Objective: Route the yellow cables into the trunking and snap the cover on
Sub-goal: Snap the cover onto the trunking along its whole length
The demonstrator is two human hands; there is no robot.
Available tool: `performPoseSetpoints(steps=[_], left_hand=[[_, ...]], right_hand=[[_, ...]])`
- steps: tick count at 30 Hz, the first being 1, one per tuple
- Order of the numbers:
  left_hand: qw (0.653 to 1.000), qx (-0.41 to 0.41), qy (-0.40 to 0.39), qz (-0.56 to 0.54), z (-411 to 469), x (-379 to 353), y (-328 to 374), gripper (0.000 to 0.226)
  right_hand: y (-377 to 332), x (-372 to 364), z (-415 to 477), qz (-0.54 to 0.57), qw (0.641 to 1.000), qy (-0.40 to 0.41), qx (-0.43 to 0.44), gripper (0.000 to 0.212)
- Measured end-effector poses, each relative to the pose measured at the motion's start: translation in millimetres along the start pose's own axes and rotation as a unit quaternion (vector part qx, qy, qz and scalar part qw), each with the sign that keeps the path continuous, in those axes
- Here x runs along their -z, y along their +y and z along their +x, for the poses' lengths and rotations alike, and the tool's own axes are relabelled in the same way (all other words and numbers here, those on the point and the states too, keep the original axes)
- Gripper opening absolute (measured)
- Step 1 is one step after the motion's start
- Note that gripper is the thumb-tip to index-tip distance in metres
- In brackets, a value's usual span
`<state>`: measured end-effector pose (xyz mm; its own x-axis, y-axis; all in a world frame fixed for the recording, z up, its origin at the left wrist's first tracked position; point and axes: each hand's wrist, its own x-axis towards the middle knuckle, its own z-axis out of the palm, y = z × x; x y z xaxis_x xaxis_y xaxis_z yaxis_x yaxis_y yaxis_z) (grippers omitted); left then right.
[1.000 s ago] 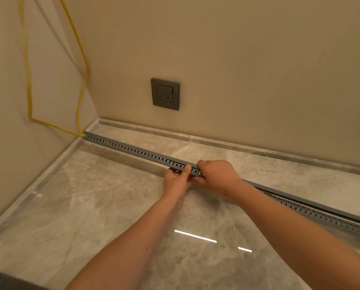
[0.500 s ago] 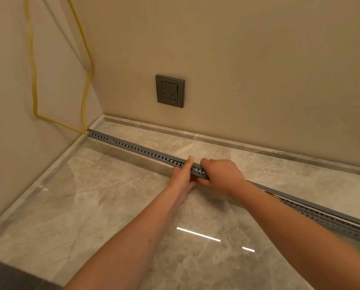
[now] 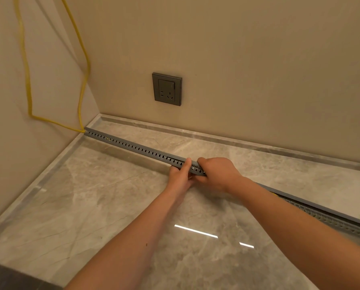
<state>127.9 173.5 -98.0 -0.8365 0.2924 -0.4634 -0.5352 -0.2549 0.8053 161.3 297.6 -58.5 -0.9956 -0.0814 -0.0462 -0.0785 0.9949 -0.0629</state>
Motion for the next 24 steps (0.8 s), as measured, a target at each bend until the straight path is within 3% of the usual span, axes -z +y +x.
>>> performPoseSetpoints(steps=[3,8,11,15,24], left_hand=[[0.999,-0.008,-0.053,0.003,-9,6,-2,0.033],[0.999,-0.031,0.011,0.015,-8,2,-7,0.036],[0.999,-0.034,0.024,0.006,-8,1,-8,0.03],[0.999,-0.035,0.017,-0.032,-8,2,-8,0.029],[0.998,-0.035,0.013,-0.047,-9,9,-15,0.042]], right_hand=[[3,2,0,0.016,1.0,-0.02,-0.01,0.041],[0,3,-3,0.037,0.998,-0.056,-0.022,0.041],[5,11,-8,0.161,0.98,-0.114,-0.042,0.032],[11,15,-4,0.326,0.924,-0.181,-0.084,0.026],[11,4,5,0.453,0.865,-0.123,-0.178,0.027]])
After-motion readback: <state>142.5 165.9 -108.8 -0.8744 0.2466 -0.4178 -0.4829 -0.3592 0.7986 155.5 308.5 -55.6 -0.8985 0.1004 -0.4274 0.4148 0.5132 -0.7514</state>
